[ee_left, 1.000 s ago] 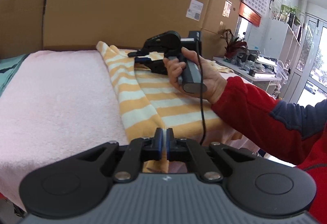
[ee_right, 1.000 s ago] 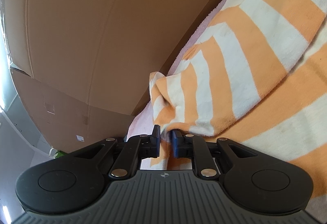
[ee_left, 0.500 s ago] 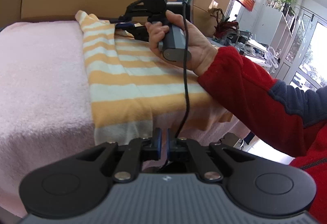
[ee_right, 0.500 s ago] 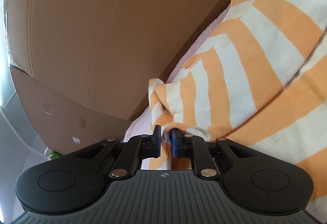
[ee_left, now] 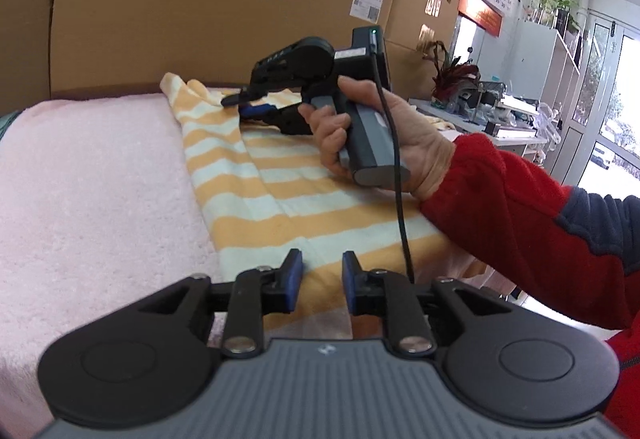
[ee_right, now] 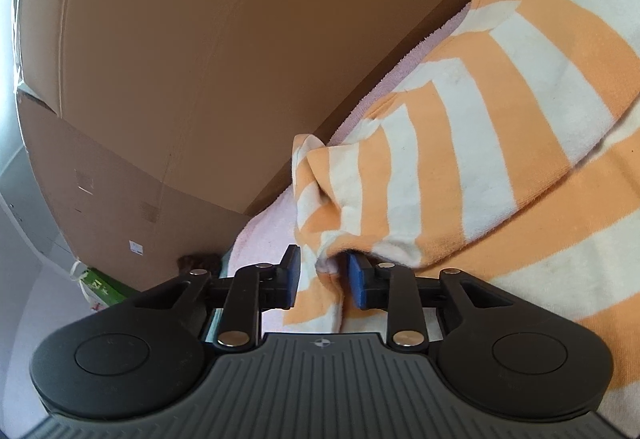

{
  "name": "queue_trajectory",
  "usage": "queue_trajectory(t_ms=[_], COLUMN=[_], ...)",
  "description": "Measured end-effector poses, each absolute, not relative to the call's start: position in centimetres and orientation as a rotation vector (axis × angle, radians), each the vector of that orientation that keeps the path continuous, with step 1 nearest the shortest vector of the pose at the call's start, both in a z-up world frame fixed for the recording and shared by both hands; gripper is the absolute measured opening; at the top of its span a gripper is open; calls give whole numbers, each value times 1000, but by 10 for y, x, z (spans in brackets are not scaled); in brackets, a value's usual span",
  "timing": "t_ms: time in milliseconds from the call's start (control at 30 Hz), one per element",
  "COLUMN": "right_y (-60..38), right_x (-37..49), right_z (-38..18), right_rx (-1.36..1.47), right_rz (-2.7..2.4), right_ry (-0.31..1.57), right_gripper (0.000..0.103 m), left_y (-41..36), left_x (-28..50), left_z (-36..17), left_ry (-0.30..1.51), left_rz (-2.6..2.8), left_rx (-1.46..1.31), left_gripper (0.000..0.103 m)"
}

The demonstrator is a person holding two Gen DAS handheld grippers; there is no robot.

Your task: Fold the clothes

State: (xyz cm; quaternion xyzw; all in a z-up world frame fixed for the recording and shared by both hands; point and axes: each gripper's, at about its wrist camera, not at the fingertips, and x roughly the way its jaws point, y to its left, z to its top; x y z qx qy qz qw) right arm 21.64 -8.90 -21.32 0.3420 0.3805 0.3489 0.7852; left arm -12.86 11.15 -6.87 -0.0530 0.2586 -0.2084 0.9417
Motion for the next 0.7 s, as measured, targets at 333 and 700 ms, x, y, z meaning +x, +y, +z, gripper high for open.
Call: queue_trajectory(t_ms=[333,700], right_y=[-88,-112], right_x=[214,193], right_z=[-210,-207], right_rx=[604,689], right_rz=[680,644], right_ry=[791,840], right_gripper=[11,22], left_y=[114,111], left_x=[-132,-135], left_z=[-71,-76], left_ry=[521,501], left_rz=[-449,-487], left_rx=[-158,-223], left_gripper=[26,43])
